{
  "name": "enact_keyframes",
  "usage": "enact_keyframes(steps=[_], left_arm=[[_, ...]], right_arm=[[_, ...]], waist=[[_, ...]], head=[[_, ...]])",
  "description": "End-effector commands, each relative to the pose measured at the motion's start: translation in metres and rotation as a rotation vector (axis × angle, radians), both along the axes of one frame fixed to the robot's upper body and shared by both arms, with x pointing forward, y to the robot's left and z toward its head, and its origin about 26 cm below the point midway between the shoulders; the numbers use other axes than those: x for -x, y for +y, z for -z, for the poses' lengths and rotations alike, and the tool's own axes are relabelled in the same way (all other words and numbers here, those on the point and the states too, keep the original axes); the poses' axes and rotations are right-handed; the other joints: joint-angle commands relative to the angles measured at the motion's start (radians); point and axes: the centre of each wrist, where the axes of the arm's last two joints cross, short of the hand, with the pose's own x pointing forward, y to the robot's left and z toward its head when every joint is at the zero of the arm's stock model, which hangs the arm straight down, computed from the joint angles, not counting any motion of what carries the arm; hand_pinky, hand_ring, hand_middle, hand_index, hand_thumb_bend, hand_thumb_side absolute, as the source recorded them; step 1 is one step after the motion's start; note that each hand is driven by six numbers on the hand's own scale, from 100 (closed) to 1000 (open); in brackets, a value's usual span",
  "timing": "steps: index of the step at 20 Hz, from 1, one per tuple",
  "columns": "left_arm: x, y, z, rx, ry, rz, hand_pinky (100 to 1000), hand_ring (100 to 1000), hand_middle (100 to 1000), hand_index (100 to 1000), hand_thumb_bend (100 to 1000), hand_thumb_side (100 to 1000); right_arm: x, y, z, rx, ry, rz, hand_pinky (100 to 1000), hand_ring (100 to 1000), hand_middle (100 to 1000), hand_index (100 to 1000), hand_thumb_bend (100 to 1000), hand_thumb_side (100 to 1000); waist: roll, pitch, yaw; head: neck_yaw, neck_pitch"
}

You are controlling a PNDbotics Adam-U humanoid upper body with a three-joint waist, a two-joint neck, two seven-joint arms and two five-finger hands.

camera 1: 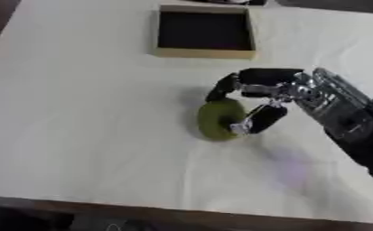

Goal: Pick up objects on the table and place them in the box.

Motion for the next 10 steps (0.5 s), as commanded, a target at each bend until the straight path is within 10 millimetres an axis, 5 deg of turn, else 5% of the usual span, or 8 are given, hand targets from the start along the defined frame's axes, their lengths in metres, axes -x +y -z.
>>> enact_keyframes(steps=[1,5,10], left_arm=[[0.0020,-0.0013,-0.0097,-0.022,-0.029,0.007,657,769,744,764,100,574],[0.0018,-0.0017,-0.0097,-0.022,-0.028,0.010,657,770,745,765,100,573],[0.0016,-0.0018,-0.0102,-0.021,-0.028,0.011,657,770,745,765,100,574]], right_arm=[[-0.0013,-0.0021,-0.0046,0.037,-0.019,-0.006,830,771,662,815,272,117],[-0.0030,-0.0024,-0.0046,-0.037,-0.039,0.024,785,667,453,672,100,100],[-0.0002,0.0005,-0.0077,-0.186,-0.087,0.062,755,623,412,633,100,100]], waist=[[0.004,-0.015,0.002],[0.004,-0.016,0.003],[0.003,-0.016,0.003]], head=[[-0.001,-0.003],[0.000,-0.004],[0.000,-0.004]])
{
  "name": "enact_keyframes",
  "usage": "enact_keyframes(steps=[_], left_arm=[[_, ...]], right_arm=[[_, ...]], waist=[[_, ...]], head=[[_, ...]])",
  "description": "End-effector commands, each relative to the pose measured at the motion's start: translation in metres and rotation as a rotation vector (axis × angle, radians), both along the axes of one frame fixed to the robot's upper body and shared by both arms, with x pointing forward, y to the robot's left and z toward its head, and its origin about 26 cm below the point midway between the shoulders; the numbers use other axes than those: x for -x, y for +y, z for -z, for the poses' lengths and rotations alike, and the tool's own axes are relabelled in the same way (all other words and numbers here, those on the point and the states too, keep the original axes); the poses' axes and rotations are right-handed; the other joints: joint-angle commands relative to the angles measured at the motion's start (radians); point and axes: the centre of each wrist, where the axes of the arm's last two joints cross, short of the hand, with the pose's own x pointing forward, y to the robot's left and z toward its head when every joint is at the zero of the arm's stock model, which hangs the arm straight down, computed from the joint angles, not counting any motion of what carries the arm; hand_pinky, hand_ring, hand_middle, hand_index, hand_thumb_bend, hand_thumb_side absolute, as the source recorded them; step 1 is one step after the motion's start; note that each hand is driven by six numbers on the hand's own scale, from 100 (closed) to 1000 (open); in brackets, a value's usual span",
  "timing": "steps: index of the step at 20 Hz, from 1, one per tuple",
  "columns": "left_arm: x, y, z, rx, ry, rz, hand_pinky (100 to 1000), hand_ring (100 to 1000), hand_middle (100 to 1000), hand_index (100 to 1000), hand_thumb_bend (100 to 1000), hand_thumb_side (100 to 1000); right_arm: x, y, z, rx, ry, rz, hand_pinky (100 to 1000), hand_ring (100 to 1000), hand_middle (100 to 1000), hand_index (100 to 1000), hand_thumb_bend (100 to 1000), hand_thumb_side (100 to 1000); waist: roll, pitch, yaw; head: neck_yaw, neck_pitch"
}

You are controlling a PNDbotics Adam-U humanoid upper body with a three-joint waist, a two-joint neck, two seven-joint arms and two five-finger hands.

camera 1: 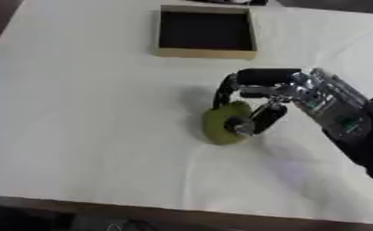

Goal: Pick up objects on the table and place them in the box.

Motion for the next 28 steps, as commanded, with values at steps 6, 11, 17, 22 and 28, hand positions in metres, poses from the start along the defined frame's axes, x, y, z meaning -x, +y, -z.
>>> enact_keyframes(steps=[6,11,17,22,28], left_arm=[[0.002,0.000,-0.010,-0.020,-0.029,0.004,657,770,745,765,100,573],[0.003,0.000,-0.010,-0.019,-0.029,0.002,658,771,745,765,100,573],[0.003,0.000,-0.009,-0.019,-0.027,0.000,658,771,745,765,100,573],[0.003,0.000,-0.009,-0.019,-0.025,-0.001,658,772,745,765,100,573],[0.003,0.000,-0.009,-0.020,-0.024,0.005,658,772,746,765,100,573]], right_arm=[[0.006,0.001,-0.009,-0.096,-0.031,-0.009,740,597,386,606,100,100],[0.020,0.003,-0.032,-0.132,-0.126,-0.063,734,586,388,615,100,100],[0.038,0.005,-0.073,-0.229,-0.276,-0.073,735,577,380,614,100,100],[0.041,0.001,-0.107,-0.331,-0.360,-0.032,746,578,377,618,100,100],[0.007,-0.016,-0.137,-0.431,-0.419,0.091,755,583,371,613,100,100]], waist=[[0.003,-0.016,0.000],[0.004,-0.018,-0.004],[0.006,-0.019,-0.009],[0.007,-0.019,-0.009],[0.004,-0.018,-0.003]], head=[[0.001,-0.004],[0.003,-0.005],[0.003,-0.005],[0.001,-0.002],[-0.012,-0.003]])
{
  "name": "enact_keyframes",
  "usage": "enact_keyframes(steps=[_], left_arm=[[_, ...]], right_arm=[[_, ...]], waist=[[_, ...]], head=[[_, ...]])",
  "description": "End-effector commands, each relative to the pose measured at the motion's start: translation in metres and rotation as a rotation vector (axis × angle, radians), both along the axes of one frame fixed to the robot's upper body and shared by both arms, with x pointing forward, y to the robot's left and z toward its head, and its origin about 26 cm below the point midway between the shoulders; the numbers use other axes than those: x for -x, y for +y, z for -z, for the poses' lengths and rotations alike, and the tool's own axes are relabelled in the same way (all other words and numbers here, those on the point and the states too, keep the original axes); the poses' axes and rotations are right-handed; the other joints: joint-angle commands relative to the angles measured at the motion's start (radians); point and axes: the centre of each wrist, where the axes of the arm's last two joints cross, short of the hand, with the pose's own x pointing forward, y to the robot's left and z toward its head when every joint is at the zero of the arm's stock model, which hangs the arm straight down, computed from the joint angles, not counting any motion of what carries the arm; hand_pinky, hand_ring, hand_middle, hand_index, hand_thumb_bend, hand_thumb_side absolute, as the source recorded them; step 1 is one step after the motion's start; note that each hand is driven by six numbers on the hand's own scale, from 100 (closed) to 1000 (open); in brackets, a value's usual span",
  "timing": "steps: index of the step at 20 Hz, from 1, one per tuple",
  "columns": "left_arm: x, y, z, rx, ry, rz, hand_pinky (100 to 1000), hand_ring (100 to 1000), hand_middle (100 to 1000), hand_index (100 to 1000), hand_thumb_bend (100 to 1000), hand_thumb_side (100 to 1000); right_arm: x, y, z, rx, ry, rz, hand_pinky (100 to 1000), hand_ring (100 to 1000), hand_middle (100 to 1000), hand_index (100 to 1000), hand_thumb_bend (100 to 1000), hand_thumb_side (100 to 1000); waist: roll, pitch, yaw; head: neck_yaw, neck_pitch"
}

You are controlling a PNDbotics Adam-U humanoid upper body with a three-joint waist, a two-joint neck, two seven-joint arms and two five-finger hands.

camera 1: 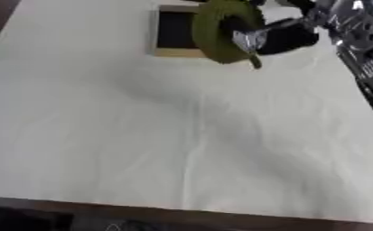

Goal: Pick up objects on the table and place them in the box.

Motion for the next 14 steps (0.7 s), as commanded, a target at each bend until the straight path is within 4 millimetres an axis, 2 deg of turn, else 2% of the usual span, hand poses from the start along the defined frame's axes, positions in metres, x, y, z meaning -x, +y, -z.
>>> enact_keyframes(steps=[1,8,14], left_arm=[[0.003,-0.001,-0.009,-0.020,-0.026,0.005,658,773,746,765,100,573],[0.001,-0.003,-0.010,-0.019,-0.030,0.018,658,774,748,765,100,573],[0.000,-0.004,-0.011,-0.018,-0.035,0.029,658,775,749,765,100,573]], right_arm=[[-0.021,-0.017,-0.015,-0.055,-0.032,0.079,756,585,372,614,100,100],[-0.079,-0.032,-0.009,-0.174,-0.083,0.227,763,583,378,620,100,100],[-0.108,-0.039,0.005,-0.190,-0.128,0.307,783,590,381,624,100,100]], waist=[[0.003,-0.017,0.003],[0.002,-0.004,0.015],[0.001,0.008,0.026]], head=[[-0.008,-0.004],[-0.023,-0.019],[-0.038,-0.030]])
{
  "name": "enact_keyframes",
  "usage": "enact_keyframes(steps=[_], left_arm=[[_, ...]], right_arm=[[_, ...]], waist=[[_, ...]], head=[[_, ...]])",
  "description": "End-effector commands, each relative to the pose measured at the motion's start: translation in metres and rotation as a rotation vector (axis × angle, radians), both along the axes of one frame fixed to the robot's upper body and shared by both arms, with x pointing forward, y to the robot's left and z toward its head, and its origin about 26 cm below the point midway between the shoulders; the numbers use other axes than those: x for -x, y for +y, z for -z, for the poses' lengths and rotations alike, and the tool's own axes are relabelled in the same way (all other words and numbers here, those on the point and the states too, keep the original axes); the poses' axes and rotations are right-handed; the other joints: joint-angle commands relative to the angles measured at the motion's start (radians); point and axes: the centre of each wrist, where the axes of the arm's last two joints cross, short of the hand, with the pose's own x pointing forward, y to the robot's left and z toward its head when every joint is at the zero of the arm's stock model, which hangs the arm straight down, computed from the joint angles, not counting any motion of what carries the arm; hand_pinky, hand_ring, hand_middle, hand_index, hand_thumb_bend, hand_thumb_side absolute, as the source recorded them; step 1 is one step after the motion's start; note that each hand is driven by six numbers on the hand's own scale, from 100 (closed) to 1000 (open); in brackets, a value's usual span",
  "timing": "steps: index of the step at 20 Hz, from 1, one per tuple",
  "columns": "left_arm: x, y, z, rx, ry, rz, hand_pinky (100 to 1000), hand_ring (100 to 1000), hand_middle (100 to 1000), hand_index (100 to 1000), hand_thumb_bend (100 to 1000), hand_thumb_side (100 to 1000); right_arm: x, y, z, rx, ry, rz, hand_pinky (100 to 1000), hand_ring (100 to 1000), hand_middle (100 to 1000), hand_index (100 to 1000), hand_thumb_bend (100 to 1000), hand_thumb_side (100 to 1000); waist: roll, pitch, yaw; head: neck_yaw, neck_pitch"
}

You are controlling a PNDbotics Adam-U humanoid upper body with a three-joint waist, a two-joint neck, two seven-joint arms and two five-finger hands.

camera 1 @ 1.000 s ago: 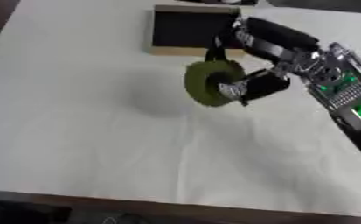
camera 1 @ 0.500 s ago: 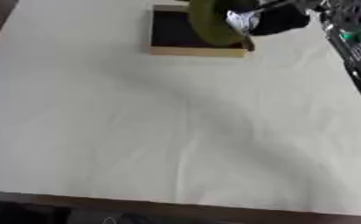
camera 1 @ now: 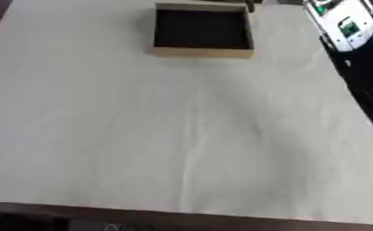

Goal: Pick up objects on the table and place them in the box.

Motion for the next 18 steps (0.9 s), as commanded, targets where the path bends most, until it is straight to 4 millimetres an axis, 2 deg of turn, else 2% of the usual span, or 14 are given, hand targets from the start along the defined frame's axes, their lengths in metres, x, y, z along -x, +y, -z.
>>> enact_keyframes(steps=[1,5,11,18], left_arm=[[0.002,-0.001,-0.010,-0.021,-0.031,0.011,658,775,749,766,100,573],[0.001,-0.002,-0.011,-0.021,-0.034,0.016,659,775,750,766,100,573],[0.000,-0.005,-0.012,-0.016,-0.043,0.030,659,776,750,766,100,573],[-0.002,-0.008,-0.014,-0.011,-0.052,0.050,660,776,750,766,100,573]], right_arm=[[-0.009,-0.007,-0.005,0.007,-0.039,0.045,785,594,386,630,100,100],[-0.019,-0.010,0.008,0.045,-0.012,0.068,789,607,396,641,100,100],[-0.032,-0.013,0.033,0.125,0.052,0.093,796,629,410,657,100,100],[-0.039,-0.018,0.051,0.154,0.090,0.130,804,648,432,679,100,100]], waist=[[0.005,-0.017,0.003],[0.004,-0.013,0.007],[0.006,-0.002,0.022],[0.007,0.008,0.038]], head=[[-0.009,-0.013],[-0.014,-0.018],[-0.029,-0.041],[-0.055,-0.074]])
